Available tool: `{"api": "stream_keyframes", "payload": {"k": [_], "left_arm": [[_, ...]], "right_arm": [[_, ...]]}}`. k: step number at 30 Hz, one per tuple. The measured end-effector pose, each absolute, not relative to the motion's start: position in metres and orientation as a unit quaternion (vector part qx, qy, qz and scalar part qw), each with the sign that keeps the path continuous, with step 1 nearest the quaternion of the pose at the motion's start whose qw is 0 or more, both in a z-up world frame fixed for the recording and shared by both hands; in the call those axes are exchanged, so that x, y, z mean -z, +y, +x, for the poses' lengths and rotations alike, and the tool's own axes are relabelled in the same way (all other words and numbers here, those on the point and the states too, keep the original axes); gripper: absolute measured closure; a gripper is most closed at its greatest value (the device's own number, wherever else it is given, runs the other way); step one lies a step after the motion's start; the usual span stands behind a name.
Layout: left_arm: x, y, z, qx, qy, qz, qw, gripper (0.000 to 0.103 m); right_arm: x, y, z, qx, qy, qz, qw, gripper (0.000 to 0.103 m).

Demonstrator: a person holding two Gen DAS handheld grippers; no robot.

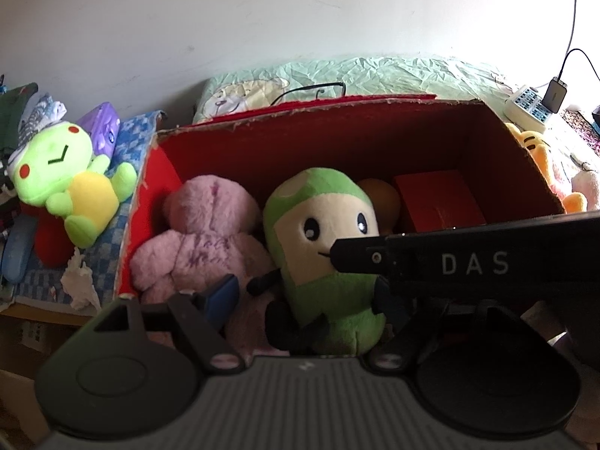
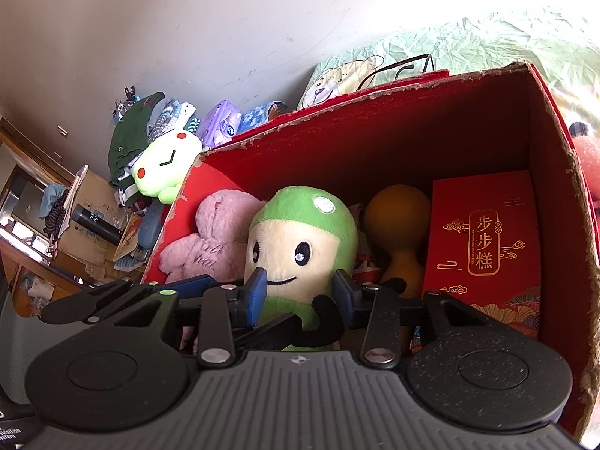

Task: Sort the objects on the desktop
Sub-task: 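Open both grippers to release the green plush and pull back, then move both grippers to either side of the white rabbit plush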

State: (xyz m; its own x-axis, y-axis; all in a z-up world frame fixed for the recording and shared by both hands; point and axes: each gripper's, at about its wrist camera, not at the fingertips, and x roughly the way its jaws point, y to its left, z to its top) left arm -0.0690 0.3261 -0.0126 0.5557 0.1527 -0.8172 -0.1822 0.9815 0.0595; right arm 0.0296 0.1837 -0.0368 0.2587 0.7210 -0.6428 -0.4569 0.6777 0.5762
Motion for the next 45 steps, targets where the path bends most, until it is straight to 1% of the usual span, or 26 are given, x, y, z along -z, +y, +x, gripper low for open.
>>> {"api": "stream_keyframes", "payload": {"k": [5, 8, 11, 13, 15, 20, 29, 37, 43, 45], "left_arm": [[0.012, 0.326, -0.068, -0.097, 0.464, -0.014, 0.88, 0.02], [0.012, 0.324, -0.068, -0.097, 0.465, -0.013, 0.88, 0.018], [0.009, 0.323, -0.069, -0.102, 0.46, -0.004, 0.882, 0.015], [0.006, 0.323, -0.07, -0.109, 0.453, 0.006, 0.885, 0.01], [0.003, 0.322, -0.072, -0.111, 0.448, 0.008, 0.887, 0.009], [0.0, 0.319, -0.076, -0.117, 0.447, 0.012, 0.887, 0.009], [-0.012, 0.315, -0.092, -0.146, 0.435, 0.014, 0.888, 0.009], [-0.037, 0.295, -0.112, -0.122, 0.356, 0.004, 0.926, 0.009], [-0.051, 0.245, -0.109, -0.058, 0.318, 0.018, 0.946, 0.009], [-0.056, 0.224, -0.107, -0.035, 0.307, 0.025, 0.951, 0.009]], "right_arm": [[0.037, 0.183, 0.029, -0.377, 0.477, 0.137, 0.782, 0.06], [0.037, 0.183, 0.029, -0.377, 0.478, 0.14, 0.781, 0.059], [0.035, 0.181, 0.03, -0.375, 0.475, 0.145, 0.782, 0.059], [0.033, 0.178, 0.029, -0.375, 0.473, 0.149, 0.783, 0.059], [0.03, 0.175, 0.027, -0.376, 0.469, 0.151, 0.785, 0.059], [0.024, 0.17, 0.022, -0.377, 0.456, 0.151, 0.791, 0.06], [0.011, 0.151, 0.01, -0.385, 0.433, 0.184, 0.794, 0.06], [-0.006, 0.108, -0.014, -0.382, 0.381, 0.193, 0.82, 0.06], [-0.002, 0.044, -0.023, -0.35, 0.371, 0.237, 0.827, 0.06], [-0.003, 0.015, -0.027, -0.336, 0.352, 0.264, 0.833, 0.06]]}}
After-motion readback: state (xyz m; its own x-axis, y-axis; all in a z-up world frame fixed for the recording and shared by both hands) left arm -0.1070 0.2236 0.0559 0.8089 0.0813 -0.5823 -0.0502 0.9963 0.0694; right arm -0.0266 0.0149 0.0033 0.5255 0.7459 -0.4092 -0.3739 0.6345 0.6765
